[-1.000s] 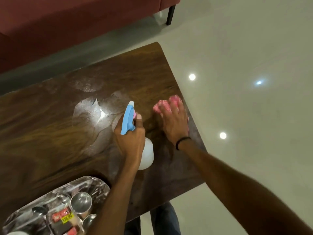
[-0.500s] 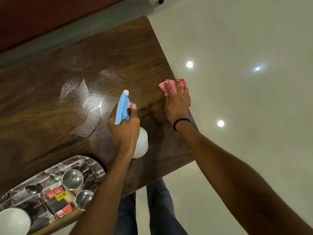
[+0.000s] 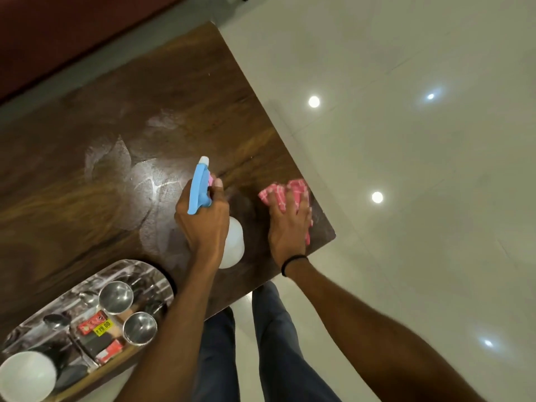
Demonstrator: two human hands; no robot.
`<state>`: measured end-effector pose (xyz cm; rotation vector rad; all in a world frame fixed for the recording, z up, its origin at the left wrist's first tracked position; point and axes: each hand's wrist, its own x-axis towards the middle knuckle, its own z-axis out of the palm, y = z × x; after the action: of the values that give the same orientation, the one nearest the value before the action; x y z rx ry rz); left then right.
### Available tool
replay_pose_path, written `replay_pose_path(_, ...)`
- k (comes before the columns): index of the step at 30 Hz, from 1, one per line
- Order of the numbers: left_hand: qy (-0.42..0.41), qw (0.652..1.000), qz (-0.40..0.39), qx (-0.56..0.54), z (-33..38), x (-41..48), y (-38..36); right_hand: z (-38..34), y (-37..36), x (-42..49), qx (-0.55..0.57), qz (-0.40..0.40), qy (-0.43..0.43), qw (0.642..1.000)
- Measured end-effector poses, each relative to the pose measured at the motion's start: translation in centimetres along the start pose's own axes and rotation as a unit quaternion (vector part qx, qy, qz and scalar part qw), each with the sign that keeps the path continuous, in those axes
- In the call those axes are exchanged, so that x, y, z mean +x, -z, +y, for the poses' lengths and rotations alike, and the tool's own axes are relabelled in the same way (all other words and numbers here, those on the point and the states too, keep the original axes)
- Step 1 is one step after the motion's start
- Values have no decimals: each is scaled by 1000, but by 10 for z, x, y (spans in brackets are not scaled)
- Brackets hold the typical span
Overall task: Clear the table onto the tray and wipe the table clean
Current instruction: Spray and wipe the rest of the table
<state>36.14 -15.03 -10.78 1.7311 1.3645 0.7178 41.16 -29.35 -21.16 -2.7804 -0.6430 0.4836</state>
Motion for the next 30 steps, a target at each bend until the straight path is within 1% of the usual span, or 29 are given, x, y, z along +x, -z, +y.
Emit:
replay_pose_path(1,-2,1000,-1,3,2,-4,2,2,-1,-13,6,-25,38,999)
replay_pose_path(3,-3,1000,-1,9,7,-13,5,12,2,5,0,-39,97,994)
replay_pose_path(4,-4,1000,-3,10,8,-16,6,18,6,22,-14,-43,99,994)
replay_pose_path(5,-5,1000,-4,11,8,-17,7,25,10,36,-23,-44,75,996)
replay_pose_path(6,-5,1000,-8,12,5,-20,8,32,15,38,-16,-31,28,999)
replay_pose_path(8,5,1000,-21,2,4,-26,11,37,13,13,15,1,-64,998)
replay_pose_path(9,6,1000,-25,-1,2,-29,12,31,11,-12,18,1,-69,997)
replay_pose_path(11,5,1000,-29,-4,-3,-36,13,17,2,-52,19,-25,-17,999)
replay_pose_path(13,3,999,-35,2,-6,-42,14,20,-5,-43,0,-35,42,998)
replay_pose_path(14,5,999,-41,2,-10,-44,16,29,-4,-26,-13,-33,57,998)
replay_pose_path(15,10,999,-47,-2,-12,-46,18,40,-1,-9,-25,-32,47,998)
replay_pose_path(17,12,998,-54,-14,-16,-53,26,65,6,3,-21,-3,-53,998)
replay_pose_path(18,6,998,-54,-15,-17,-57,30,70,8,-8,-10,13,-102,995)
replay_pose_path(19,-3,998,-58,-12,-18,-61,34,66,9,-27,-6,12,-124,992)
replay_pose_path(20,-10,998,-61,-8,-18,-65,37,55,6,-50,-7,1,-116,993)
replay_pose_path(22,-19,997,-70,-3,-21,-71,45,31,3,-85,-8,-44,-68,997)
replay_pose_path(24,0,997,-80,1,-26,-78,52,31,-2,-71,-15,-53,-46,997)
replay_pose_path(27,28,995,-98,16,-32,-89,59,46,2,-21,-21,-60,-68,996)
replay_pose_path(30,73,990,-115,44,-33,-100,64,49,5,-10,-39,-38,-85,995)
